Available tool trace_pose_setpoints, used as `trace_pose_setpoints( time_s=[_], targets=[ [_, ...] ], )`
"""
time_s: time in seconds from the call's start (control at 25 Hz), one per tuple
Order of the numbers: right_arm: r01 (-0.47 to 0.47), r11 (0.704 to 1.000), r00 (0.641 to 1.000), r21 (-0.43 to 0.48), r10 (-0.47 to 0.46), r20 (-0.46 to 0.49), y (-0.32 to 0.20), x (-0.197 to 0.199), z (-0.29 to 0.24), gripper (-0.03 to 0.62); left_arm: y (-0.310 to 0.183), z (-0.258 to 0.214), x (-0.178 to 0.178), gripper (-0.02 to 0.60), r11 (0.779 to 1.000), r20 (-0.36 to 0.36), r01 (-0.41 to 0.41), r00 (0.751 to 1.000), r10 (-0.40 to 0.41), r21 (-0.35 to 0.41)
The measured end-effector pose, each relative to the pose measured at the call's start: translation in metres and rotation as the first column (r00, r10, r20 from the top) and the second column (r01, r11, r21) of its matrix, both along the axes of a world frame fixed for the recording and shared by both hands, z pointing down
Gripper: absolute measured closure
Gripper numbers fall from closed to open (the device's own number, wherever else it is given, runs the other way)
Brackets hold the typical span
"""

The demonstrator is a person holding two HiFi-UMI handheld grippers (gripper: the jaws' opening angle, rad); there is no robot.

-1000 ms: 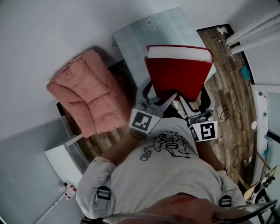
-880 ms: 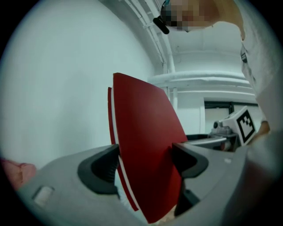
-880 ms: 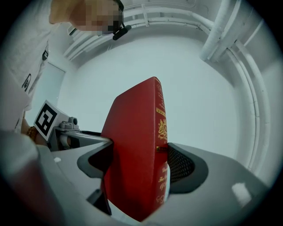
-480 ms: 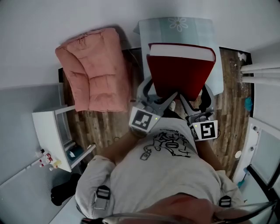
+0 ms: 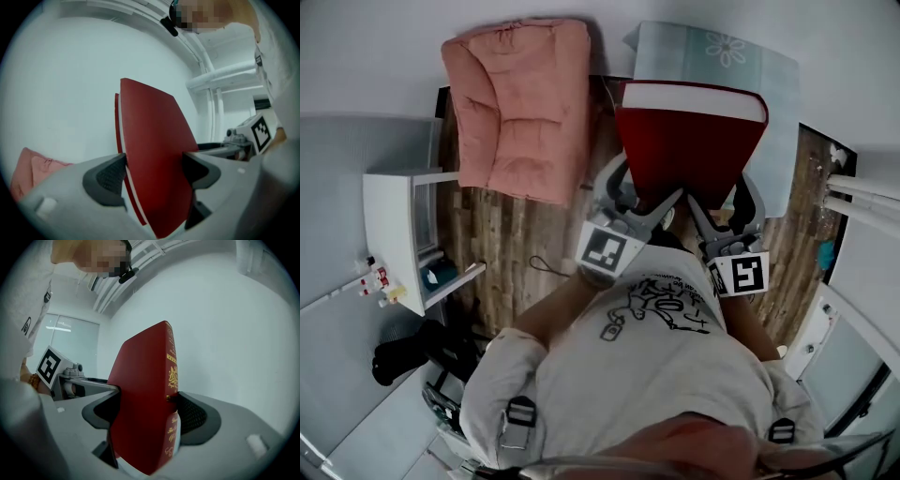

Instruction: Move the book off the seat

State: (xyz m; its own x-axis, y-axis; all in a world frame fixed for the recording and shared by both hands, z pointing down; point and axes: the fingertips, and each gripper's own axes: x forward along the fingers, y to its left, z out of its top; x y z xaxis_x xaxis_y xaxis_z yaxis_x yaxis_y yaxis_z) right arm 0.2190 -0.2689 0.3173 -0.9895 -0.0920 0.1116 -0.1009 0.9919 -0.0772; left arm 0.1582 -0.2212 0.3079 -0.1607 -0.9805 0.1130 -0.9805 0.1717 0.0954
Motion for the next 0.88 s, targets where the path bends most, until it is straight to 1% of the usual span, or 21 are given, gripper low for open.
trace_pose_setpoints(
  time_s=[0.16,0.32,0.64,0.88],
  targets=[
    [0.023,1.0,1.0,-0.008,-0.023,-0.01,0.011,-0.008,0.005,0.213,0.012,0.002,-0.007,0.215,1.0,-0.006,0.025,1.0,-0.025,-0.002],
    [0.024,1.0,0.999,-0.019,-0.025,-0.024,0.011,-0.019,0.013,0.213,0.012,0.012,-0.018,0.216,0.999,-0.011,0.024,1.0,-0.024,-0.021],
    [-0.02,0.999,0.999,-0.036,0.018,-0.048,0.01,-0.029,0.03,0.214,0.009,0.03,-0.03,0.215,0.999,-0.031,-0.02,0.999,0.018,-0.047],
    [-0.067,0.996,0.996,-0.058,0.063,-0.069,0.006,-0.034,0.045,0.214,0.003,0.048,-0.036,0.215,0.995,-0.045,-0.067,0.997,0.064,-0.074]
  ],
)
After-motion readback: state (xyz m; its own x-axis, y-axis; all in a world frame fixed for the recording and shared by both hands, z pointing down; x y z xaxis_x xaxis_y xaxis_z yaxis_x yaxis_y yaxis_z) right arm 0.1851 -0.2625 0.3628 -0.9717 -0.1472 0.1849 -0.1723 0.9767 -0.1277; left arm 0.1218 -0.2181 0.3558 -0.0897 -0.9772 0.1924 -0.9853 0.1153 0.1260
